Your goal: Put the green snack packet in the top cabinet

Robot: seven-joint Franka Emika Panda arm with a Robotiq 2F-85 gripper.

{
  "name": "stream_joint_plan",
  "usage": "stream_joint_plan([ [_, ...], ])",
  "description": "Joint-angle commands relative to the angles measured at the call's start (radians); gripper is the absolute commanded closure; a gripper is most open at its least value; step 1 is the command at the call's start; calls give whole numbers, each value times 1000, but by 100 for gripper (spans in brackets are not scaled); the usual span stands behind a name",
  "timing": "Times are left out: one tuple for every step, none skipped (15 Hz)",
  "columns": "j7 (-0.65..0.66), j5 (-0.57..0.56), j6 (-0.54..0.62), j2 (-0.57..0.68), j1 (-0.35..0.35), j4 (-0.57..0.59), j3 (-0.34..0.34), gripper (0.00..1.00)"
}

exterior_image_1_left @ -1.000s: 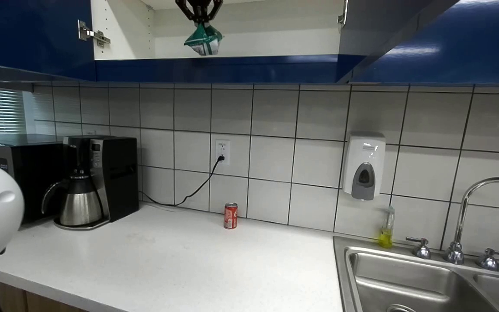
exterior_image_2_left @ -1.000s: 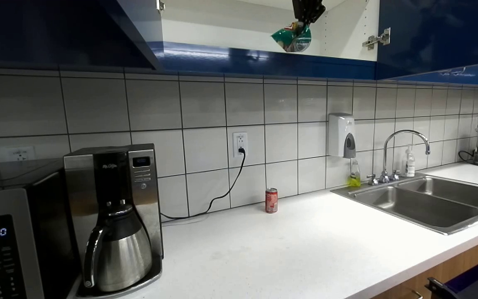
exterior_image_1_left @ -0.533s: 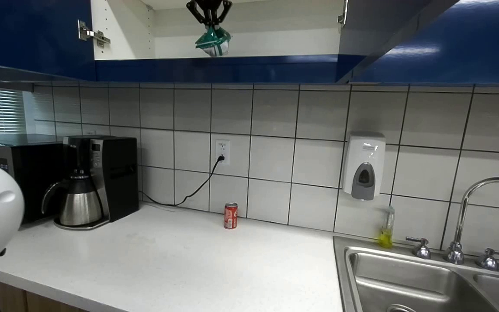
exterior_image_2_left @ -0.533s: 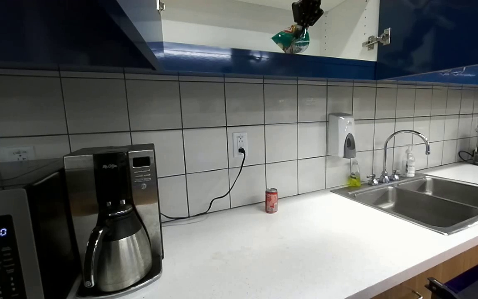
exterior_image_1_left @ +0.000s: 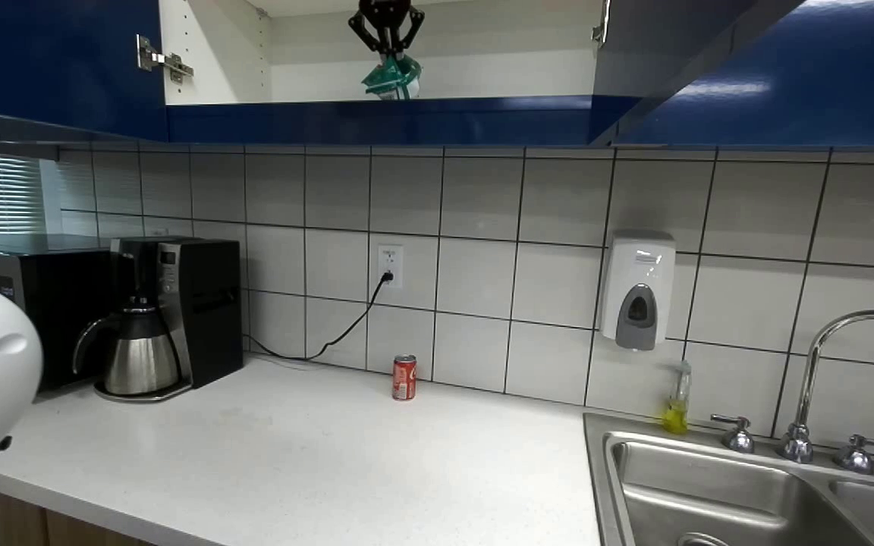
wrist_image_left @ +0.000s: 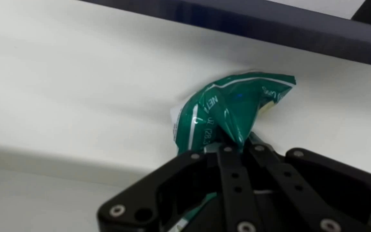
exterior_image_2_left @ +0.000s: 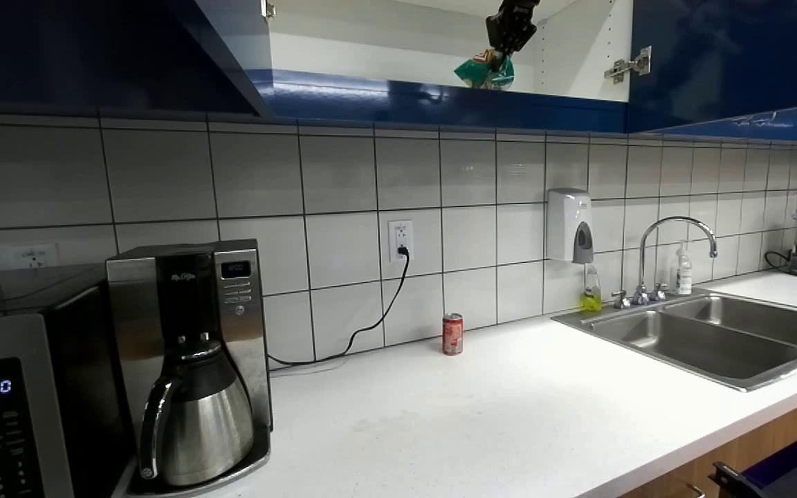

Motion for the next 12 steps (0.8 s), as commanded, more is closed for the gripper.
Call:
stream_joint_plan([
  [-46, 16, 26, 58, -12, 64, -16, 99],
  [-48, 25, 31, 58, -14, 53, -21, 99],
  [-48, 28, 28, 67, -13, 58, -26, 99],
  [-48, 33, 22, 73, -13, 58, -29, 99],
  [-55, 44, 23, 72, -16, 54, -35, 99],
  [-48, 42, 15, 78, -13, 64, -36, 88],
  [-44, 40, 13, 82, -11, 70, -38, 69],
  [-46, 40, 17, 78, -12, 63, -40, 64],
  [-47, 40, 17, 80, -13, 64, -43, 56],
  [-45, 36, 15, 84, -10, 68, -45, 49],
  [-43, 34, 18, 82, -10, 63, -46, 41],
  [-43, 32, 16, 82, -9, 63, -47, 34],
])
